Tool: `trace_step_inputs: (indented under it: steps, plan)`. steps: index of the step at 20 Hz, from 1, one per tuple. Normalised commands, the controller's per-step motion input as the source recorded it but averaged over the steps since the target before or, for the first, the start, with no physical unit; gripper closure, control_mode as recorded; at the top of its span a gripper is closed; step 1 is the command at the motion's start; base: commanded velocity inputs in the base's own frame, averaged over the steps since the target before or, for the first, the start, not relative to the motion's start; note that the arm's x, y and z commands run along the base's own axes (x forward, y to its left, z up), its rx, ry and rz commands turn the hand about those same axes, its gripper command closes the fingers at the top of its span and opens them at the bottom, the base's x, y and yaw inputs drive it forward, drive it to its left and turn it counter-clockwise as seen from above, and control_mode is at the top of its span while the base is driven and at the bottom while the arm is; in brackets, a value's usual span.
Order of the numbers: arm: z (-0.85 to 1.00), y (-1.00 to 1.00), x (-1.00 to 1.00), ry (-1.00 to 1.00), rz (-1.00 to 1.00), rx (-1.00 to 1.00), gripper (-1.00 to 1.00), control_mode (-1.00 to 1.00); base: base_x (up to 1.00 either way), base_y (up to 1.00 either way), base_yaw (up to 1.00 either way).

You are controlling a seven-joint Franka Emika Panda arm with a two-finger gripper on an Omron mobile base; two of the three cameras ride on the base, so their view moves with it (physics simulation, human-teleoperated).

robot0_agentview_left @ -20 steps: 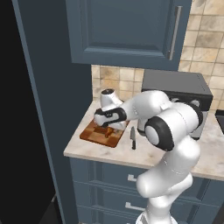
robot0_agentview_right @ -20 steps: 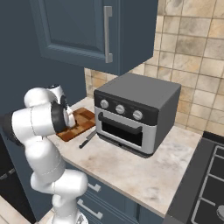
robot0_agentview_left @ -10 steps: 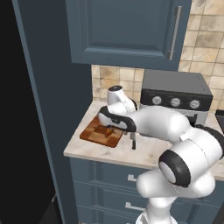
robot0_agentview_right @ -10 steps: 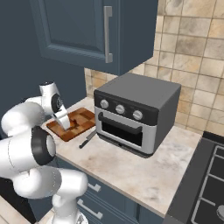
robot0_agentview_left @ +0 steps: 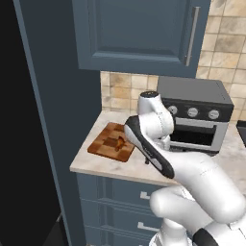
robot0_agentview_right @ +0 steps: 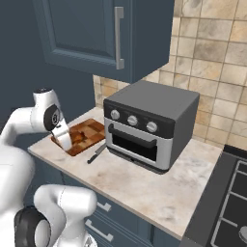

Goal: Retrieve the chicken drumstick from the fridge and place it on the cutting board.

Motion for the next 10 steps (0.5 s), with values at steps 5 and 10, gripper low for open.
trace_step_inputs:
  steps: [5,10]
  plan:
    - [0.57,-0.39,-1.0,-0.01,0.09,0.01,-1.0,-1.0,0.0,0.0,0.0]
    - [0.11,-0.72,-0.86,-0.06,0.53,0.0,-1.0,-1.0,0.0,0.0,0.0]
